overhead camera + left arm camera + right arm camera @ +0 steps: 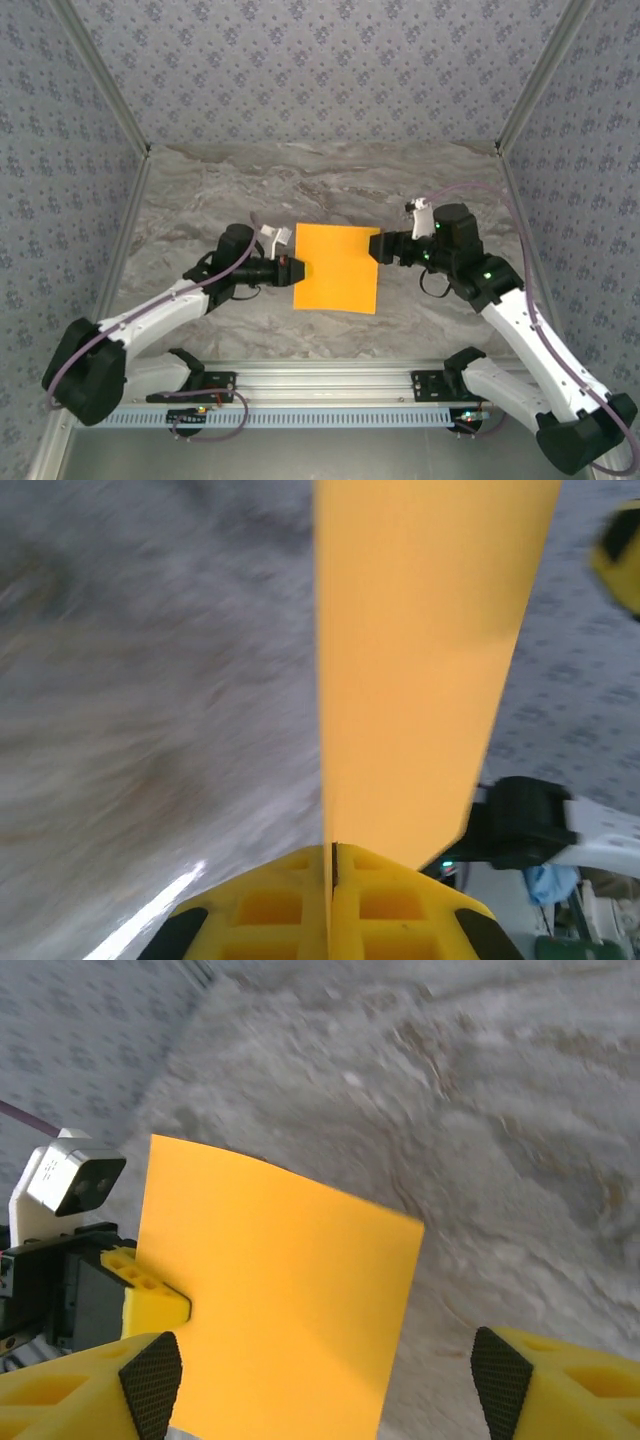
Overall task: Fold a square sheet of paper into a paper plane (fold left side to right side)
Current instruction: Place a square sheet of paper at the center of the table, then first fold in half a square sheet of paper at the center of the table.
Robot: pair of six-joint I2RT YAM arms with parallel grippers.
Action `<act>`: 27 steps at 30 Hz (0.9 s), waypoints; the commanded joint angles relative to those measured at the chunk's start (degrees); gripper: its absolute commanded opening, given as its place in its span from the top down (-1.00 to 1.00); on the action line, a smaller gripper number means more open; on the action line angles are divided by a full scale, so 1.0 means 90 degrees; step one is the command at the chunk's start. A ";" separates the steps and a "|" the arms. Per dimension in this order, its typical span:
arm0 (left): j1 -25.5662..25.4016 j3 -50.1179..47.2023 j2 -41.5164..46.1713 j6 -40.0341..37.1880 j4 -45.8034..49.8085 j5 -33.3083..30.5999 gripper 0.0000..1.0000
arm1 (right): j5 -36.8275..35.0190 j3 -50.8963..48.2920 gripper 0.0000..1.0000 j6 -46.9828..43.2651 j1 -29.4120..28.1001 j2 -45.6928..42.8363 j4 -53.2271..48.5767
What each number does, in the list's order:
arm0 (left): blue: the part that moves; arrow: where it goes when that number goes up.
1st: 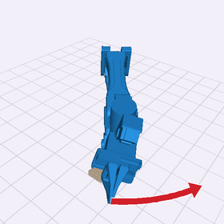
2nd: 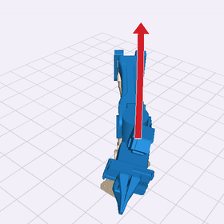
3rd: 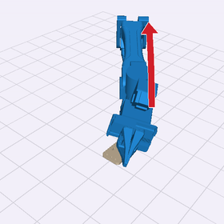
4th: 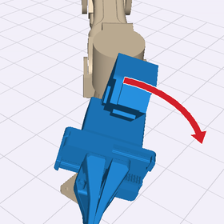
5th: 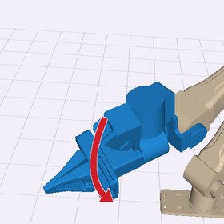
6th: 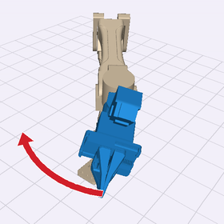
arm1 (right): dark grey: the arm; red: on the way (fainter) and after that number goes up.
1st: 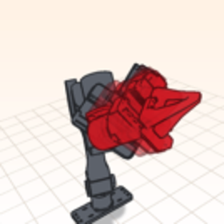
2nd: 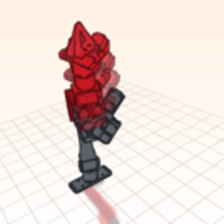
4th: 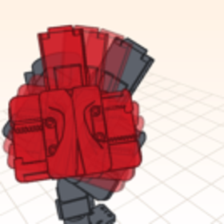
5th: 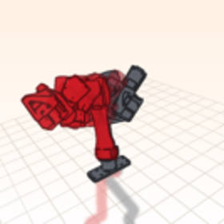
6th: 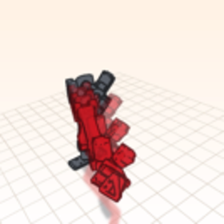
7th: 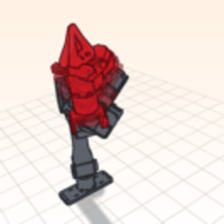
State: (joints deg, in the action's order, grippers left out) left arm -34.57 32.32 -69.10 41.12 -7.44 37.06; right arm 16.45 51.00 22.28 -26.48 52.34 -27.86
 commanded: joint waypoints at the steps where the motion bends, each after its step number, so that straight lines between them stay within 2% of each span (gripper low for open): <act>1: 0.0168 -0.0406 -0.0527 0.0211 0.0059 -0.0367 1.00 | 0.0047 -0.0553 -0.36 0.0366 0.0009 0.0426 0.0238; 3: 0.0241 -0.0513 -0.0756 0.0041 0.0159 -0.0570 1.00 | 0.0402 -0.0930 -0.02 0.0744 -0.0033 0.0833 0.0773; 5: 0.0306 -0.0514 -0.0873 -0.0120 0.0391 -0.0800 1.00 | 0.0738 -0.1200 0.23 0.1089 -0.0126 0.1273 0.1411; 8: 0.0376 -0.0427 -0.0907 -0.0303 0.0600 -0.0809 1.00 | 0.0796 -0.1344 0.61 0.1327 -0.0404 0.1900 0.2002; 11: 0.0403 -0.0303 -0.0896 -0.0498 0.0843 -0.0883 1.00 | 0.0768 -0.1319 0.87 0.1471 -0.0643 0.2409 0.2370; 17: 0.0510 -0.0083 -0.0946 -0.0702 0.1101 -0.1012 1.00 | 0.0903 -0.1261 0.98 0.1911 -0.0855 0.3400 0.3106; 27: 0.0507 0.0427 -0.1376 -0.0936 0.1343 -0.0892 1.00 | 0.1083 -0.0780 0.98 0.1927 -0.0963 0.4774 0.3091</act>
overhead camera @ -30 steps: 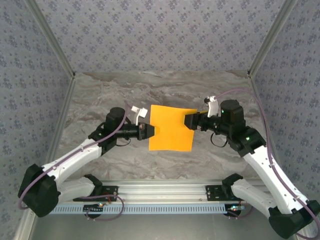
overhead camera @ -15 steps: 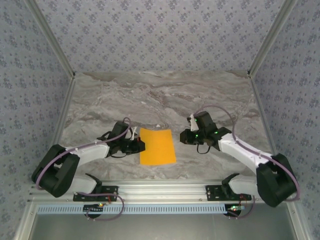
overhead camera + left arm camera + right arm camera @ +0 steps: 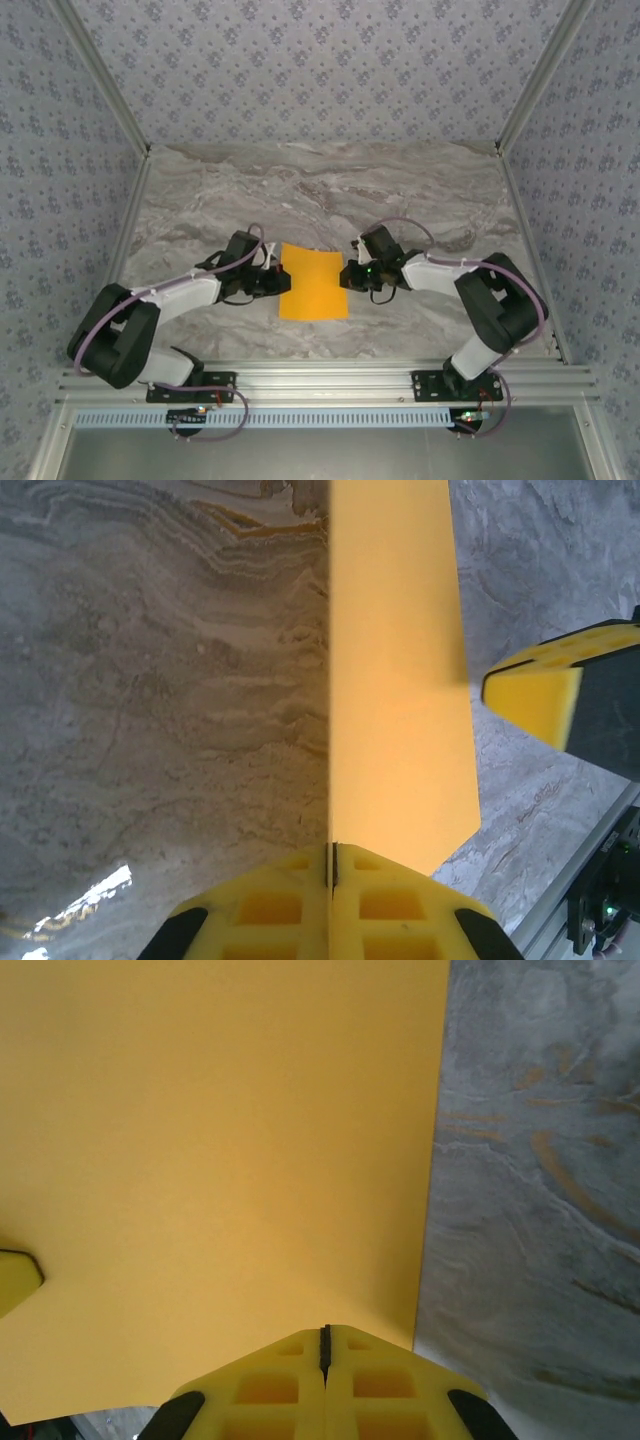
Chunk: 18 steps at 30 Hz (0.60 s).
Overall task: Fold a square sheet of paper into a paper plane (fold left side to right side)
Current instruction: First fold in half a square sheet of paper at the center of the table.
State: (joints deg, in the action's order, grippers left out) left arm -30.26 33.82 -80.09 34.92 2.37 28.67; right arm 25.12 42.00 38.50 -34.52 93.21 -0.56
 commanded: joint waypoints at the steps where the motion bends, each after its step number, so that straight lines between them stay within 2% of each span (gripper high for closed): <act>1: 0.0028 0.0298 -0.0181 -0.0249 0.0254 0.0064 0.99 | 0.0104 0.0247 0.98 0.0136 -0.0083 0.0300 0.0027; 4: 0.0028 0.0371 -0.0256 -0.0168 0.0130 0.0241 0.82 | -0.0049 0.0321 0.97 0.0156 -0.0143 0.0504 -0.0221; 11: -0.0137 0.0560 -0.0372 0.0338 -0.0598 0.0778 0.18 | -0.0540 0.0288 0.97 0.0202 -0.0267 0.0600 -0.0773; 18: -0.0577 0.1058 -0.0886 0.0486 -0.0882 0.0873 -0.19 | -0.0426 0.0094 0.95 0.0314 -0.0275 0.0542 -0.0358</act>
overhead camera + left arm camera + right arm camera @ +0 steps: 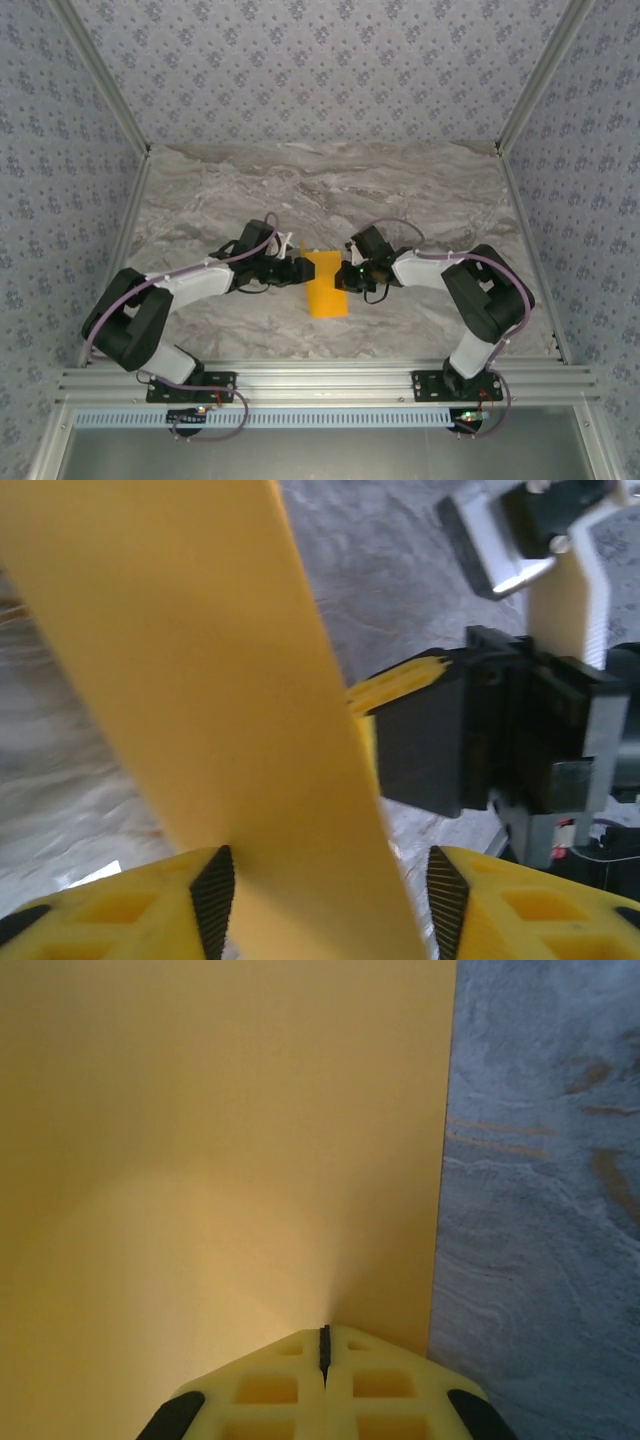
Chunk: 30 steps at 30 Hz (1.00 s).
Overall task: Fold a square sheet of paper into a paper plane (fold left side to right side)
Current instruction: First fold in half a square sheet of paper at the center of the table.
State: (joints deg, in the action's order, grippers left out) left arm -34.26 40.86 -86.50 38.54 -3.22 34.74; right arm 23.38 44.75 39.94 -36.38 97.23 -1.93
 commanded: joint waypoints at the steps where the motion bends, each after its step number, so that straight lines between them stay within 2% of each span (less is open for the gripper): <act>1: -0.0174 0.0321 -0.0248 0.0092 -0.0293 0.0184 -0.23 | -0.0186 -0.0259 0.94 0.0170 -0.0051 0.0062 -0.0091; 8: -0.0320 0.0429 -0.0557 0.0139 -0.0433 0.0166 -0.44 | 0.0096 -0.0451 0.88 0.0164 0.0135 -0.0304 0.0333; 13: -0.0337 0.0421 -0.0579 0.0155 -0.0513 0.0129 -0.46 | 0.0300 -0.0501 0.84 0.0046 0.0352 -0.0665 0.0460; 16: -0.0350 0.0416 -0.0565 0.0164 -0.0502 0.0119 -0.37 | 0.0424 -0.0528 0.81 -0.0014 0.0580 -0.0934 0.0428; 21: -0.0367 0.0420 -0.0555 0.0133 -0.0433 0.0103 -0.15 | 0.0944 -0.0878 0.43 0.0133 0.1058 -0.1459 0.1122; 25: -0.0393 0.0421 -0.0565 0.0087 -0.0376 0.0059 0.04 | 0.1415 -0.0874 0.17 0.0145 0.1208 -0.1432 0.1510; 30: -0.0427 0.0426 -0.0609 0.0059 -0.0326 -0.0002 0.15 | 0.1727 -0.0683 0.02 0.0084 0.1196 -0.1119 0.1673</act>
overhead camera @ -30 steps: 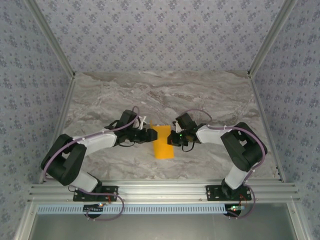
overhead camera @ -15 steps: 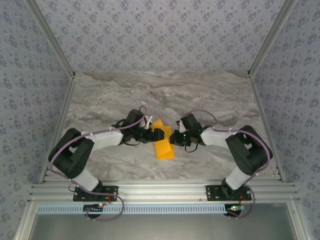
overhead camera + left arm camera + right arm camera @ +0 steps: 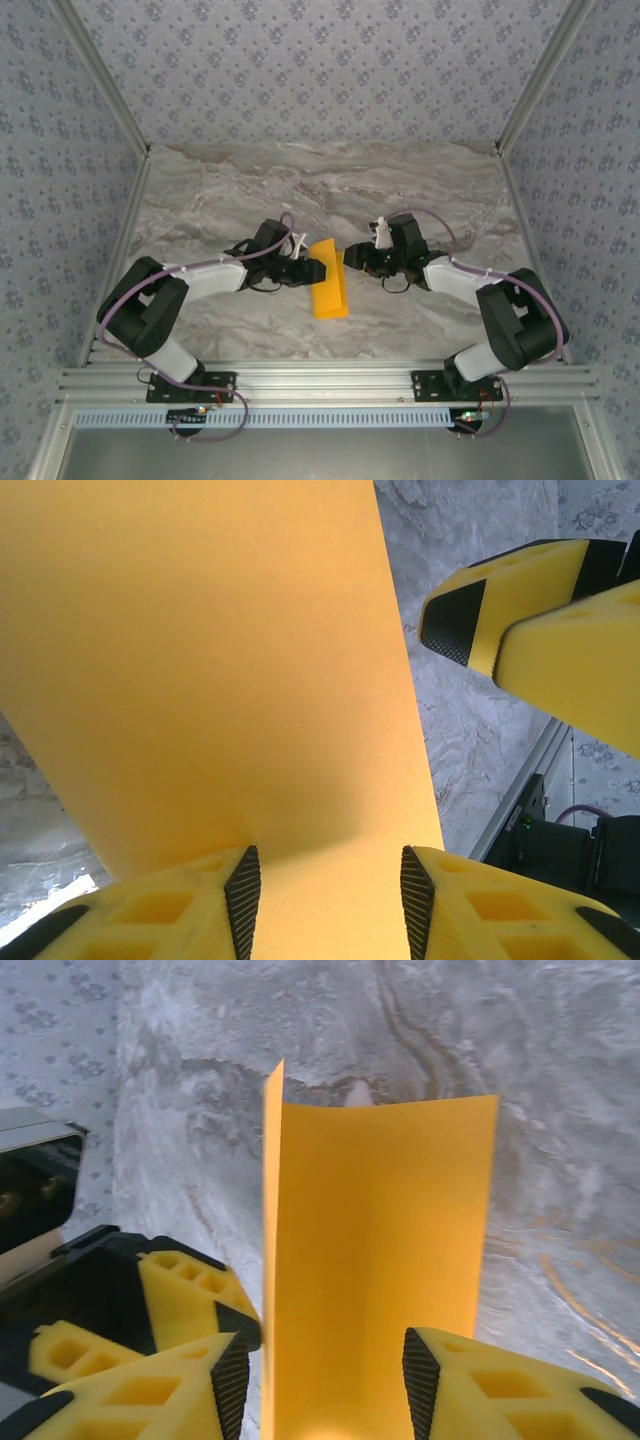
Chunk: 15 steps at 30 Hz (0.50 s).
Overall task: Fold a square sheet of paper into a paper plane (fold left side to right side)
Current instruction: First fold in half a square sheet of paper at the center of the table.
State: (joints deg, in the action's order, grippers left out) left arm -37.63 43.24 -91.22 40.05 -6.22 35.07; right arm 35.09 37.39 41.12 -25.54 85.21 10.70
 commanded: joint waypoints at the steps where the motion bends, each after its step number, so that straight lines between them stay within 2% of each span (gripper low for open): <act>1: -0.0058 0.0158 -0.0079 -0.0110 0.0013 -0.0048 0.16 | 0.0464 0.0174 0.02 -0.0038 -0.0005 0.0295 0.0295; 11: -0.0076 0.0195 -0.0099 -0.0138 0.0095 -0.0119 0.17 | 0.0652 0.0377 0.12 0.0157 -0.0176 0.0787 0.0564; 15: -0.0069 0.0205 -0.0119 -0.0153 0.0098 -0.0145 0.16 | 0.0652 0.0407 0.27 0.0152 -0.0214 0.0844 0.0547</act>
State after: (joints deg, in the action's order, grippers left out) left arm -38.00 43.24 -91.31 39.92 -6.00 34.17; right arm 39.83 39.46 42.28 -27.11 91.79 14.57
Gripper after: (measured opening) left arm 0.419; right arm 0.382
